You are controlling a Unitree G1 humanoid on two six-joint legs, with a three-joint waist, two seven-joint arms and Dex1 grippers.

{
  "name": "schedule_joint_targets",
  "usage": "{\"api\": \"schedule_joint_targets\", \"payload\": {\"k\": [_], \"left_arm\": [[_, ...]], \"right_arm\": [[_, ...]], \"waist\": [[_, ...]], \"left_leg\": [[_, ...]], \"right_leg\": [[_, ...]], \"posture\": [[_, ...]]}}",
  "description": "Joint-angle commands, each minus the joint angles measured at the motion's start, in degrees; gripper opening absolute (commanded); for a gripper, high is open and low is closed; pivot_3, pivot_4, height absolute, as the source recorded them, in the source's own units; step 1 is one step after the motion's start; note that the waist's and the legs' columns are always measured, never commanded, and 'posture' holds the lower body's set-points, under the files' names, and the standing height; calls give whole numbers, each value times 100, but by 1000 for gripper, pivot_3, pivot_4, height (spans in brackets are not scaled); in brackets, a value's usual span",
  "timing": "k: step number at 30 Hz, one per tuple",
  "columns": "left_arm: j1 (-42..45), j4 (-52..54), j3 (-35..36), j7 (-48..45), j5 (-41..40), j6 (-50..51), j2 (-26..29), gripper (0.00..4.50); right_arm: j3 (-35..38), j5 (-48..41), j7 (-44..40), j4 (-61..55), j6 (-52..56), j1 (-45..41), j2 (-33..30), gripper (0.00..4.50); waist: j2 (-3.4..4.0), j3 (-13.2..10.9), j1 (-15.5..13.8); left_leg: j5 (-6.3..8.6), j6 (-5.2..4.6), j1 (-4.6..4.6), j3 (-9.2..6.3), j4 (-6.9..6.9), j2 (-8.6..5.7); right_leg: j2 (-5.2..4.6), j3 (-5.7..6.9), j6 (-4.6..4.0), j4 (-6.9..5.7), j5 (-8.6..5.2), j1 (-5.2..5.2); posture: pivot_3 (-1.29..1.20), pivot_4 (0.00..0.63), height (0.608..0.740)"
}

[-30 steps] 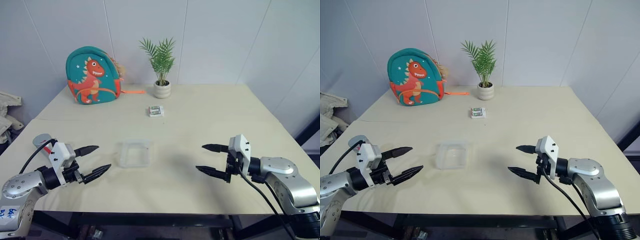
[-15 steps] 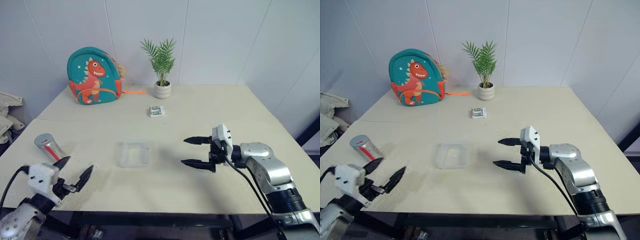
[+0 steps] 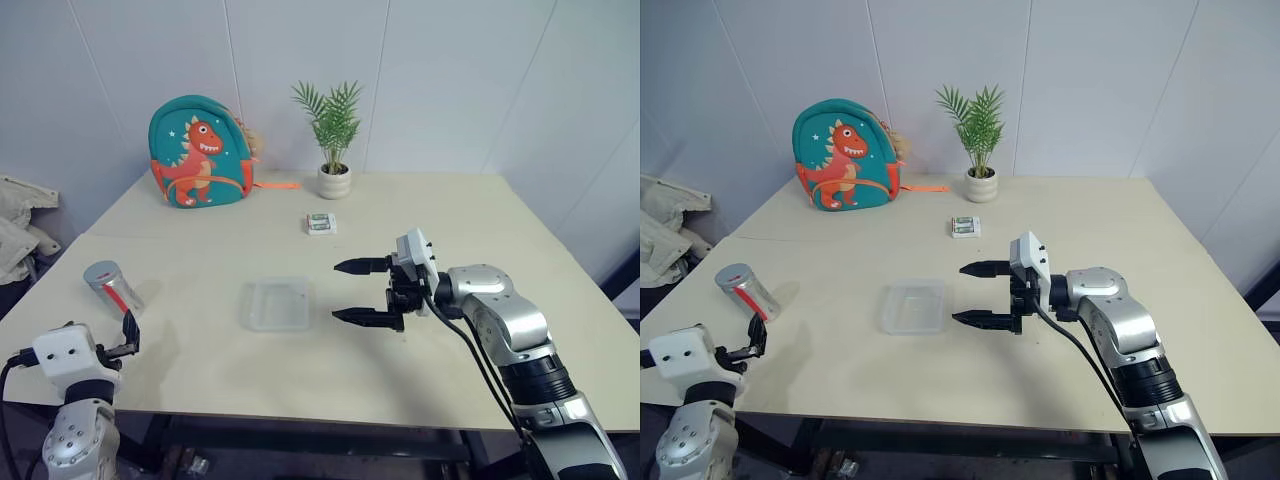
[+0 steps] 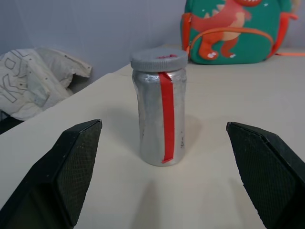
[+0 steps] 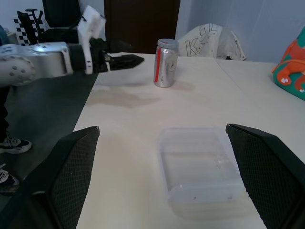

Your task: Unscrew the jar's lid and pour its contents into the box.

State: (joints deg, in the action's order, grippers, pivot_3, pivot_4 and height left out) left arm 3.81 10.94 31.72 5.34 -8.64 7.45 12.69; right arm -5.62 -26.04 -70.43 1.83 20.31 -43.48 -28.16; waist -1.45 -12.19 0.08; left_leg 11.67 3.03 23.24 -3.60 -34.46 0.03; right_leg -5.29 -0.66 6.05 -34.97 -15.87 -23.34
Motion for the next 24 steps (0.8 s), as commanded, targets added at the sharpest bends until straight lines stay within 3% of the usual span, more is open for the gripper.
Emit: {"api": "schedule_joint_targets", "payload": {"k": [1, 3, 24], "left_arm": [[290, -238, -56, 291, 353, -287, 219, 4465], [506, -475, -122, 379, 444, -330, 288, 4465], [2342, -3787, -198, 362, 284, -1587, 1192, 4465]], "right_arm": [[104, -169, 94, -321, 88, -29, 30, 4500], [112, -188, 125, -377, 121, -11, 27, 4500], [253, -292, 567, -862, 268, 206, -59, 4500]], "waist": [[0, 0, 14], [0, 0, 15], [0, 0, 10]], "left_leg": [[0, 0, 0, 0, 2, 1], [1, 2, -1, 1, 10, 4], [2, 6, 0, 3, 21, 5]], "right_leg": [[1, 0, 16, 0, 9, -2], [5, 0, 66, -1, 36, -6], [6, 4, 72, 0, 39, -10]], "posture": [[0, 150, 740], [0, 150, 740], [0, 150, 740]]}}
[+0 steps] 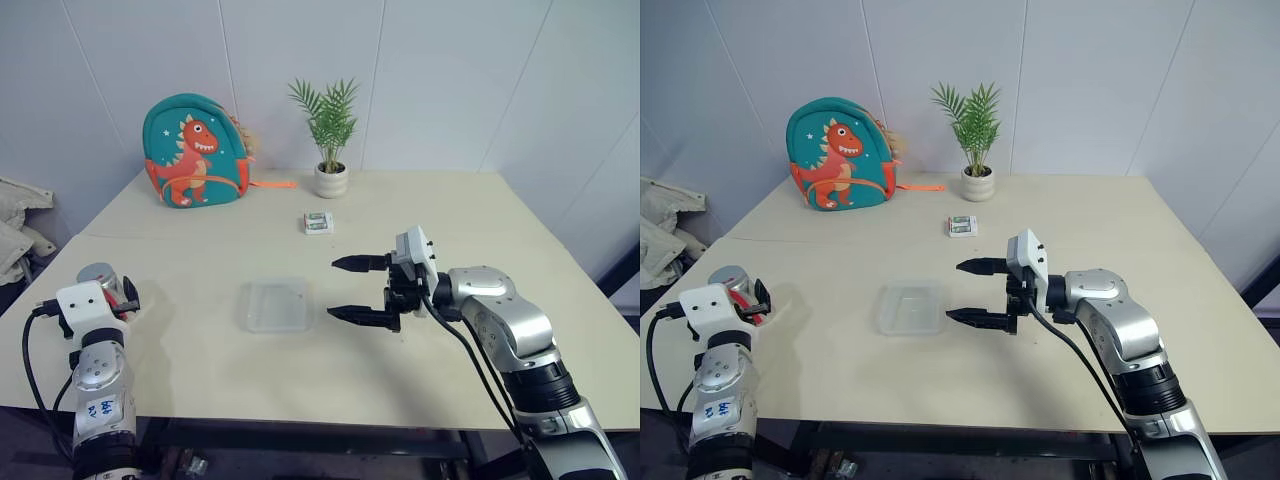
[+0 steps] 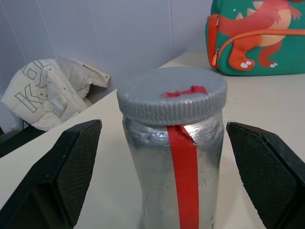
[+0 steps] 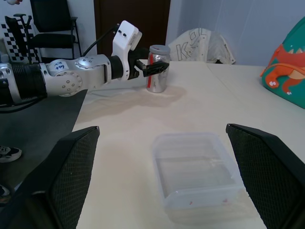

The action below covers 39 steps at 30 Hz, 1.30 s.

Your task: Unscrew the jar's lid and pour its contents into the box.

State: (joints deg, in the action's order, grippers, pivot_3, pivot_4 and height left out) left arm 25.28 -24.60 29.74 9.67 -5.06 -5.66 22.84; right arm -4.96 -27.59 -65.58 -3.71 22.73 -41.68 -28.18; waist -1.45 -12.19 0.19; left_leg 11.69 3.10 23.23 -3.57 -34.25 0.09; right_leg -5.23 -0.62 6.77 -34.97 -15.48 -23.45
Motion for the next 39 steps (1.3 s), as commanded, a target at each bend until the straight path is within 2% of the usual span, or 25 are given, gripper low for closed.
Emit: {"api": "schedule_joint_targets", "payload": {"k": [1, 4, 5, 7, 13, 14, 17, 20, 23, 28, 32, 34, 39], "left_arm": [[261, -365, -9, -75, -83, -320, 207, 4465], [415, -676, -15, -85, -120, -457, 272, 4465], [451, -752, -19, -96, -133, -502, 291, 4290], [525, -898, -17, -132, -190, -555, 314, 3903], [586, -1115, 18, -153, -381, -526, 318, 2132], [579, -1106, 15, -181, -421, -526, 304, 2058], [483, -802, -12, -376, -620, -497, 228, 2058], [230, 40, -128, -924, -989, -324, 184, 2058], [-242, 1259, -368, -1909, -1596, 68, 271, 2058], [-1062, 2813, -845, -3699, -2506, 976, 844, 2058], [-1080, 3158, -1241, -4843, -2891, 1394, 1225, 2058], [-783, 3094, -1519, -5260, -2966, 1603, 1297, 2058], [-20, 2690, -2083, -5703, -2711, 1682, 1107, 2058]], "right_arm": [[194, -144, 108, -335, 36, 43, -63, 4500], [212, -158, 178, -389, 54, 87, -74, 4500], [220, -166, 204, -419, 62, 110, -80, 4500], [231, -184, 252, -475, 82, 156, -88, 4500], [232, -217, 317, -562, 125, 244, -103, 4500], [232, -215, 313, -551, 121, 246, -107, 4500], [238, -216, 309, -541, 128, 253, -125, 4500], [267, -233, 326, -566, 158, 264, -151, 4500], [317, -288, 389, -655, 239, 287, -181, 4500], [381, -481, 614, -1020, 545, 382, -208, 4500], [316, -663, 939, -1427, 1011, 387, -154, 4500], [236, -743, 1235, -1612, 1294, 303, -25, 4500], [-1, -788, 1988, -1931, 1968, 99, 335, 4500]], "waist": [[0, 0, -5], [0, 0, -4], [0, 0, -3], [0, 0, 2], [0, 0, 0], [0, 0, 2], [0, 0, 0], [0, 0, 5], [-1, 0, 1], [1, -1, 21], [3, -1, 19], [3, -2, 8], [3, -2, 3]], "left_leg": [[0, 0, 0, 0, 0, 0], [0, 0, 0, 1, 0, -1], [0, 0, 0, 1, 0, -1], [0, 0, 0, 1, 2, -1], [1, 1, 0, 1, 4, -1], [1, 1, 0, 1, 4, -1], [1, 1, -1, 1, 4, -1], [1, 2, 0, 1, 4, -1], [4, 3, 2, 1, 7, -1], [8, 5, -1, 3, 15, 1], [7, 5, -2, 3, 15, 8], [7, 4, -2, 3, 15, 8], [2, 0, 1, 3, 13, 6]], "right_leg": [[-1, 0, 1, 0, 0, 0], [-2, 0, 3, 0, 2, 0], [-1, 1, 3, 0, 2, 0], [-2, 0, 3, 0, 2, 0], [-2, 1, 5, -1, 3, -1], [-2, 1, 5, -2, 3, -1], [-2, 1, 5, -2, 3, -1], [-3, 1, 5, -1, 3, -1], [-4, 1, 5, -1, 3, -3], [-6, -2, -3, 1, -1, -4], [0, -1, -27, 5, -14, -5], [-2, -1, -109, 7, -59, -4], [-3, -2, -106, 7, -56, -4]], "posture": [[0, 150, 740], [0, 150, 740], [0, 150, 740], [0, 150, 740], [0, 150, 740], [0, 150, 740], [0, 150, 740], [0, 150, 740], [0, 150, 740], [0, 150, 740], [0, 150, 740], [0, 150, 740], [0, 150, 740]]}}
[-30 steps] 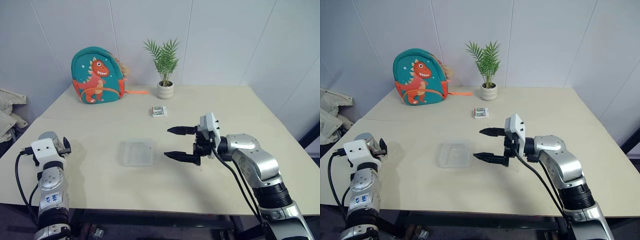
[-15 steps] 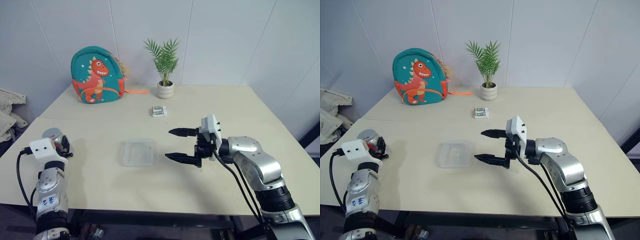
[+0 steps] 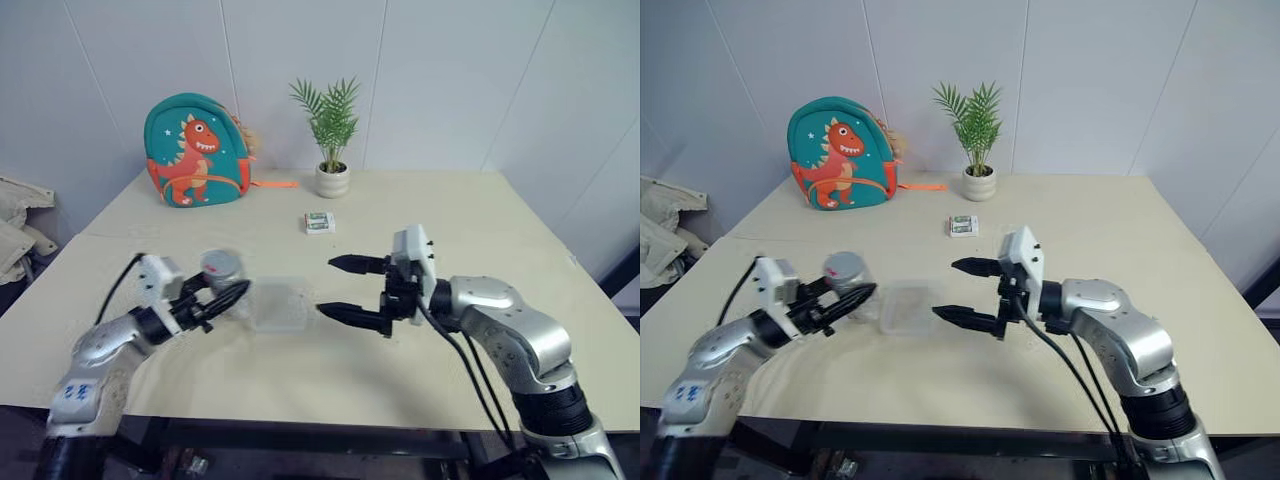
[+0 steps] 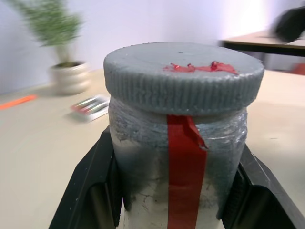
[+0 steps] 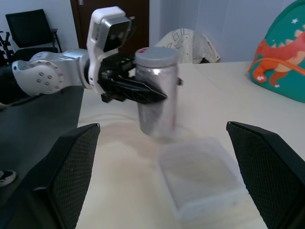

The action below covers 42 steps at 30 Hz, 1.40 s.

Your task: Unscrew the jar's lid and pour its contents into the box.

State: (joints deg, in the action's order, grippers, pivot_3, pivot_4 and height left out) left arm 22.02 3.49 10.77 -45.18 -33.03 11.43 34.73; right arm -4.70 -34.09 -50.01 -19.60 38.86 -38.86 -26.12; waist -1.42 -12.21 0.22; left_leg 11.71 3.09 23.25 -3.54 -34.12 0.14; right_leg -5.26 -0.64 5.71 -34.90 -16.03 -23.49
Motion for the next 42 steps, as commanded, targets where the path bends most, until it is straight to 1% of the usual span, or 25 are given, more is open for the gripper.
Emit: {"api": "schedule_joint_targets", "payload": {"k": [1, 2, 3, 4, 8, 18, 23, 29, 37, 40, 42], "left_arm": [[419, -188, -285, -288, 127, -31, -140, 2058], [508, -253, -359, -347, 155, -31, -194, 2058], [595, -323, -431, -416, 173, -25, -253, 2058], [676, -387, -489, -482, 198, -33, -312, 2058], [930, -571, -673, -640, 246, -5, -503, 2058], [1136, -734, -810, -886, 347, 79, -662, 2058], [1199, -821, -826, -928, 433, 42, -745, 2058], [1085, -827, -772, -907, 486, 35, -744, 2058], [1015, -747, -769, -858, 508, 61, -804, 2058], [1023, -738, -751, -835, 505, 64, -817, 2058], [1048, -741, -738, -816, 499, 70, -825, 2058]], "right_arm": [[-70, -116, 585, -359, 469, -261, 210, 4500], [-93, -107, 719, -365, 558, -332, 291, 4500], [-110, -94, 853, -350, 631, -402, 385, 4500], [-138, -57, 961, -327, 666, -457, 466, 4500], [-347, 233, 1328, -132, 575, -587, 784, 4500], [-802, 1068, 1830, 451, 164, -771, 1286, 4500], [-719, 1131, 1824, 549, 115, -818, 1403, 4500], [-527, 981, 1818, 519, 209, -871, 1500, 4500], [-516, 974, 1746, 572, 183, -859, 1536, 4500], [-517, 967, 1700, 595, 163, -826, 1532, 3908], [-533, 976, 1659, 621, 151, -815, 1518, 3254]], "waist": [[0, 0, 8], [0, 0, 20], [0, 0, 34], [0, 0, 41], [0, 0, 62], [0, 0, 138], [0, 0, 137], [0, 0, 139], [0, 0, 139], [0, 0, 139], [0, 0, 140]], "left_leg": [[0, 0, 0, 0, 0, -1], [0, -1, 0, 0, 0, -1], [0, -1, 0, 0, 1, -1], [0, 0, 0, 0, 3, 0], [1, 0, 3, -2, 8, 1], [1, -1, 4, -3, 9, 0], [1, -1, 4, -3, 8, 0], [1, -1, 4, -4, 9, 0], [1, -1, 4, -4, 9, 0], [1, -1, 4, -4, 9, 0], [1, -1, 4, -4, 9, 0]], "right_leg": [[-1, 0, 1, 0, 0, 0], [0, 0, 4, -1, 2, 0], [2, -1, 32, -4, 17, -3], [3, -1, 88, -6, 48, -4], [6, 1, 89, -7, 48, -11], [6, 0, 93, -12, 50, -13], [6, 0, 94, -13, 51, -13], [6, 0, 95, -15, 51, -13], [5, 0, 95, -15, 51, -14], [5, 0, 95, -15, 51, -14], [5, 0, 95, -15, 51, -14]], "posture": [[0, 150, 740], [0, 150, 740], [0, 150, 740], [0, 150, 740], [0, 150, 740], [0, 150, 740], [0, 150, 740], [0, 150, 740], [0, 150, 740], [0, 150, 740], [0, 150, 740]]}}
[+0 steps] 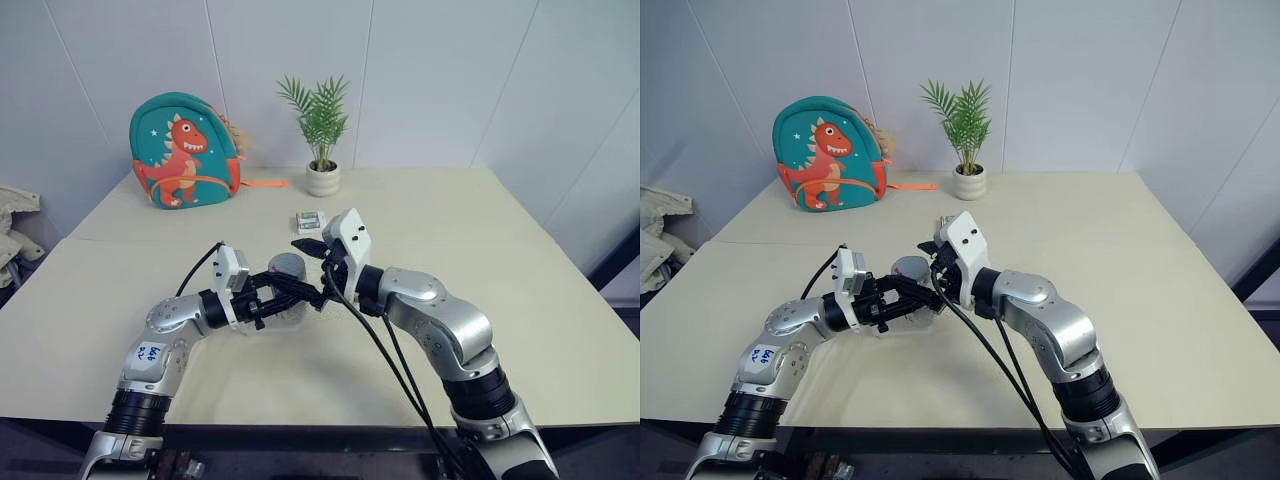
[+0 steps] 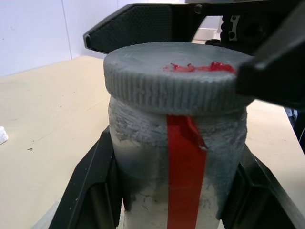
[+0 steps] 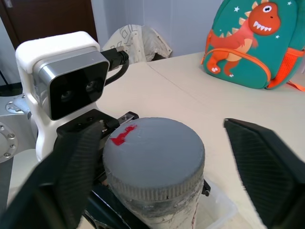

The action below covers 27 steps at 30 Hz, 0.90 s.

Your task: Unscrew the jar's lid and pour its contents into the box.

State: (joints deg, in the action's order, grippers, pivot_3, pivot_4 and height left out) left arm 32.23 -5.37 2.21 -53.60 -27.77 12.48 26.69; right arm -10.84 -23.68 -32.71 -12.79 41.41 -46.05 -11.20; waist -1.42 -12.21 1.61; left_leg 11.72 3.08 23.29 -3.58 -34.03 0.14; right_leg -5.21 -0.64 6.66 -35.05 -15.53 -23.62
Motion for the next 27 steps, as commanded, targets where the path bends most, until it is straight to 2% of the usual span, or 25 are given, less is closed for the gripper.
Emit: {"api": "schedule_joint_targets", "payload": {"k": [1, 2, 3, 11, 20, 27], "left_arm": [[36, 149, 123, 34, -33, -30, -22, 2058], [27, 166, 129, 37, -39, -29, -19, 2058], [19, 181, 136, 40, -46, -25, -15, 2058], [29, 215, 158, -53, -137, -5, -10, 2058], [61, 179, -51, -958, -173, -114, 69, 2058], [52, 434, -111, -1550, -485, 375, 311, 2058]], "right_arm": [[74, -58, -89, -44, -108, -94, 21, 2919], [62, -56, -100, -48, -97, -84, 16, 2622], [50, -58, -116, -50, -86, -79, 10, 2545], [102, -214, -524, 113, -66, -192, -159, 2545], [72, -718, -2893, 673, -647, -616, -1066, 2545], [203, -864, -4266, 1547, -1025, -1077, -1349, 2545]], "waist": [[0, 0, 0], [0, 0, 0], [0, 0, 0], [0, 0, -1], [0, 0, 9], [1, -1, 12]], "left_leg": [[0, 0, 0, 0, 0, 0], [0, 0, 0, 0, 0, 0], [0, 0, 0, 0, 0, 0], [0, 0, 0, 0, 0, 0], [0, -1, 1, 1, 1, -1], [0, 0, 0, 0, 0, 1]], "right_leg": [[0, 0, 0, 0, 0, 0], [0, 0, 0, 0, 0, 0], [0, 0, 0, 0, 0, 0], [0, 0, 0, 0, 0, 0], [1, 1, 1, 5, 0, 1], [4, 1, 1, 1, 0, 0]], "posture": [[0, 150, 740], [0, 150, 740], [0, 150, 740], [0, 150, 740], [0, 150, 740], [0, 150, 740]]}}
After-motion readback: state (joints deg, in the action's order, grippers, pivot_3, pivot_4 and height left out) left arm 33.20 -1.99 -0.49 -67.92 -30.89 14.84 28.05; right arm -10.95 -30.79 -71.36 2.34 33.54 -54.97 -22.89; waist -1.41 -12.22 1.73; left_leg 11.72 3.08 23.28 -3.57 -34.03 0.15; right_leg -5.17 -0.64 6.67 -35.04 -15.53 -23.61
